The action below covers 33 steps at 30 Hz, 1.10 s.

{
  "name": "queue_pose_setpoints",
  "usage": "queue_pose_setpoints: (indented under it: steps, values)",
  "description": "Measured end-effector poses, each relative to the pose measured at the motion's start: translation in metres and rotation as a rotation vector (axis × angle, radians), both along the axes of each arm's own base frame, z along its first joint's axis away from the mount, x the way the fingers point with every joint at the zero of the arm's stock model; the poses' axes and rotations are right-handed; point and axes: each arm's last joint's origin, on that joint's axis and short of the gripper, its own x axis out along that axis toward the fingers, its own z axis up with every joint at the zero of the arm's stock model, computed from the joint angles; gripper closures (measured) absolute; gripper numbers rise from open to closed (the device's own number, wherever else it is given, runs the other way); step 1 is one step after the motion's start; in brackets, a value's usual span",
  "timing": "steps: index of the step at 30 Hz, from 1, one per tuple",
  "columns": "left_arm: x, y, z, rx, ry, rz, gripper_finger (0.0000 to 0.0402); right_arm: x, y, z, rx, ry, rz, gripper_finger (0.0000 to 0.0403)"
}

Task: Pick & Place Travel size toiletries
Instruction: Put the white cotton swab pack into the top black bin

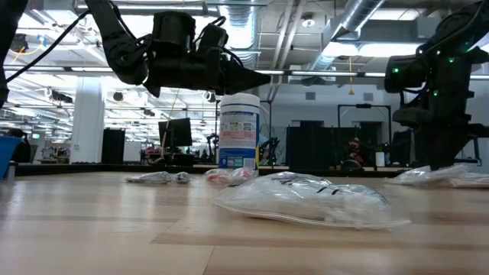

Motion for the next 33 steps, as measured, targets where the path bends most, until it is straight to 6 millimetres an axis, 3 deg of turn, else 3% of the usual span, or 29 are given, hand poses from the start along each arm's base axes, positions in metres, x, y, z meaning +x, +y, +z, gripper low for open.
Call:
queue_pose_setpoints:
  steps: [3, 7, 15, 19, 24, 28, 33]
  values:
    - [0.000, 0.000, 0.000, -0.002, 0.004, 0.000, 0.0401, 0.003, -0.002, 0.001, -0.016, -0.040, 0.030, 0.0395]
    - [0.000, 0.000, -0.002, -0.009, 0.022, 0.000, 0.0401, 0.009, -0.004, 0.005, -0.040, -0.092, 0.054, 0.0394]
    - [0.000, 0.000, -0.003, -0.041, 0.033, 0.002, 0.0401, 0.029, -0.007, 0.036, -0.133, -0.208, 0.157, 0.0401]
    - [0.000, 0.000, -0.003, -0.041, 0.035, 0.002, 0.0401, 0.037, -0.001, 0.055, -0.098, -0.266, 0.235, 0.0402]
    - [0.000, 0.000, -0.003, -0.037, 0.034, 0.002, 0.0401, 0.037, 0.023, 0.092, -0.039, -0.348, 0.340, 0.0402]
    - [0.000, 0.000, -0.003, -0.036, 0.032, 0.001, 0.0401, 0.020, 0.050, 0.122, 0.022, -0.379, 0.343, 0.0403]
    - [0.000, 0.000, -0.003, -0.037, 0.034, 0.001, 0.0401, -0.003, 0.087, 0.129, 0.129, -0.365, 0.270, 0.0403]
